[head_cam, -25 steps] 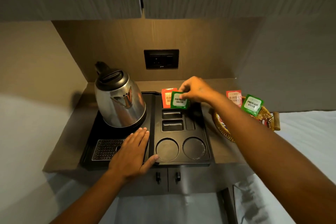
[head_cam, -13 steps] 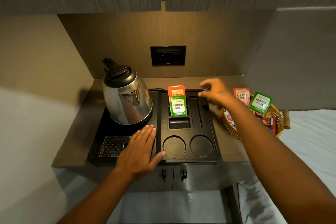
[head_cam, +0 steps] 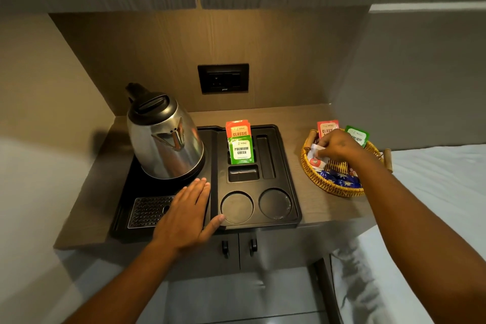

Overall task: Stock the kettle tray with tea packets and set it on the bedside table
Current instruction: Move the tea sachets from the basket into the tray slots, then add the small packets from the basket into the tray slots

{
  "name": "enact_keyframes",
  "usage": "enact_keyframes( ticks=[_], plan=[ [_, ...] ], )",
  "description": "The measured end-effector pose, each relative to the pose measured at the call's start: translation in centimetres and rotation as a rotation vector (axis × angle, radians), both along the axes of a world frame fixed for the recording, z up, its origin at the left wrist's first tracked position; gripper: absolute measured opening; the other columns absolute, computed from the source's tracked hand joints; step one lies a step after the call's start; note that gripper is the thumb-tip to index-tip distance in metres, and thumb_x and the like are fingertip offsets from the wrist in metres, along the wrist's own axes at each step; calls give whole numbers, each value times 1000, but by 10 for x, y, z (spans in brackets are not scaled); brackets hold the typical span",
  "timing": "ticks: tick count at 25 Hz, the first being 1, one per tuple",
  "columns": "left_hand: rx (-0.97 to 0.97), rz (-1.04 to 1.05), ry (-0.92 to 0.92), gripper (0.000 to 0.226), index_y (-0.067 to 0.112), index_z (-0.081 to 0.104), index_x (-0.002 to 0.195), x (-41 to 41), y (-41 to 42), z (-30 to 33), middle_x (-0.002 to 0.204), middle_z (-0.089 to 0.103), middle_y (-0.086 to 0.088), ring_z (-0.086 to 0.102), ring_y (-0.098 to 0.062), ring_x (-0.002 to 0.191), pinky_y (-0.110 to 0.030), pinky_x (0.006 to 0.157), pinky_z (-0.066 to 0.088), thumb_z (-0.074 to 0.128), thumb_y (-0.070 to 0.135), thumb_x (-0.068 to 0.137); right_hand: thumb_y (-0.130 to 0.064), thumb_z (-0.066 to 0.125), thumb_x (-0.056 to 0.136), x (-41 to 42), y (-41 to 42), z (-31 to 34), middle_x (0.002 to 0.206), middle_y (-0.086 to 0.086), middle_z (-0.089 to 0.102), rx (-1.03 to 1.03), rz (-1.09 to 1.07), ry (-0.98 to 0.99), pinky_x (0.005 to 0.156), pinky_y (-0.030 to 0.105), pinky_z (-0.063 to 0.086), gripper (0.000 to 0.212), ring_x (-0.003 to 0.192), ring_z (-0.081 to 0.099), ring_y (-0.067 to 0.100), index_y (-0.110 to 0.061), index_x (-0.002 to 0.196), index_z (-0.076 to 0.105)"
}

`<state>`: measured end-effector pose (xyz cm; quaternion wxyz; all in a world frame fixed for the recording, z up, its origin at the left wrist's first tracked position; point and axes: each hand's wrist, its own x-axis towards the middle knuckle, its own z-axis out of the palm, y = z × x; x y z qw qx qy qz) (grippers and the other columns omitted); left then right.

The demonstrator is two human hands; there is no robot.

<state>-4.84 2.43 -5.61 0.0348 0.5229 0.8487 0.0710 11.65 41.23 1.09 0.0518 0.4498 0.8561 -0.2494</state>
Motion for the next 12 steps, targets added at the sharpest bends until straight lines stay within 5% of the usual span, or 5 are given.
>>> enact_keyframes(
  ticks=[4,7,12],
  plan=[
    [-2,4,-14,91,15,15,154,1,0,2,163,16,-5,7,-18,150,-40,122,10,12,77,87,-20,78,75,14,3,32,93,6,70,94,1,-14,71,33,49,12,79,60,19,-19,86,74],
    [-2,12,-9,92,15,13,154,1,0,2,163,15,-5,6,-18,150,-40,122,10,11,77,86,-27,76,76,17,-5,73,82,-4,69,155,10,22,59,28,45,11,70,59,12,-32,72,68],
    [-4,1,-5,92,14,13,154,1,-1,3,163,15,-6,6,-19,150,-40,122,9,11,77,86,-23,73,78,-66,-94,57,72,-12,65,34,297,230,54,22,42,10,69,61,6,-30,74,68]
  ],
)
